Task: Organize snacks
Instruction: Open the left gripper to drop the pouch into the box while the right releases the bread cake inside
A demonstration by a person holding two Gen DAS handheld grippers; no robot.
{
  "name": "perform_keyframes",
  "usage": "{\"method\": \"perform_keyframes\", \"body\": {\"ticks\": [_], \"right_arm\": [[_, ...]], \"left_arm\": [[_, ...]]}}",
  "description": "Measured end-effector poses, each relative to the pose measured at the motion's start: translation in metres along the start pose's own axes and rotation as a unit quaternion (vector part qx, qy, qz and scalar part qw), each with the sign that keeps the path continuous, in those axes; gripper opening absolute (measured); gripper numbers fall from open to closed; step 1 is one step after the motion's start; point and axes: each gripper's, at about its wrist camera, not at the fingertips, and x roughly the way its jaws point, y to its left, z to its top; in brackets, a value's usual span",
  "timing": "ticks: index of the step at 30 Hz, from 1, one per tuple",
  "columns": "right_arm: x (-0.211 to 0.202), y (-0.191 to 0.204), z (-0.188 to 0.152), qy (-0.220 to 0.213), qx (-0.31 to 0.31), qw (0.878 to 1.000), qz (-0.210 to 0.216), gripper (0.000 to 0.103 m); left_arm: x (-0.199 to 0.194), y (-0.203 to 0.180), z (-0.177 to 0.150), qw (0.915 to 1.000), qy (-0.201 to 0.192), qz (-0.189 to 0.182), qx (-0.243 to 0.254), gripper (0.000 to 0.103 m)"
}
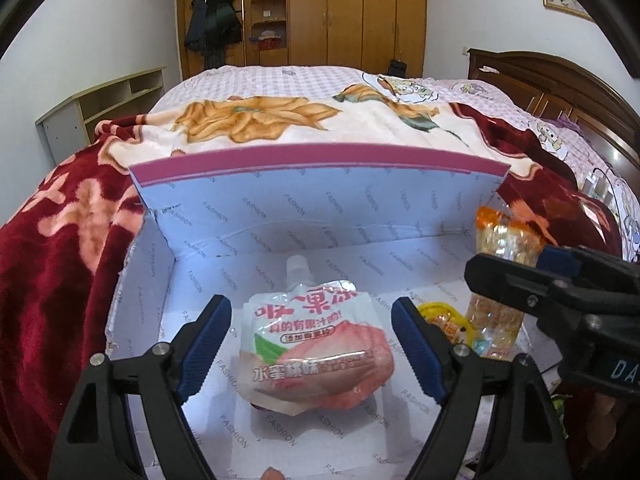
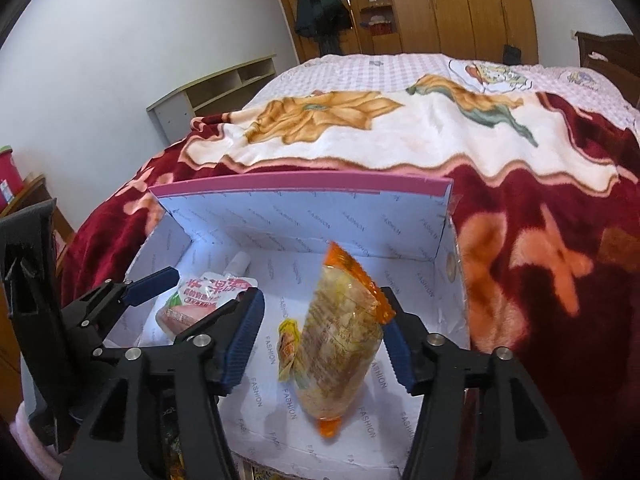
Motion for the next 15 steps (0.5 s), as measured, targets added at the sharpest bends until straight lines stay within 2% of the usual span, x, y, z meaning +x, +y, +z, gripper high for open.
{"method": "perform_keyframes", "body": {"ticks": [4, 15], "right_arm": [[-0.006, 0.001, -0.001, -0.004, 0.0, 1.0, -0.005, 0.06], [-0.028, 0.01, -0.008, -0.016, -0.008, 1.0, 0.002, 0.06]], "left_arm": [[-0.009, 0.001, 0.001, 1.0, -0.009, -0.001, 0.003, 0.091], [-0.035, 0.003, 0.0, 0.9998, -0.013, -0.011, -0.006, 0.091]]}}
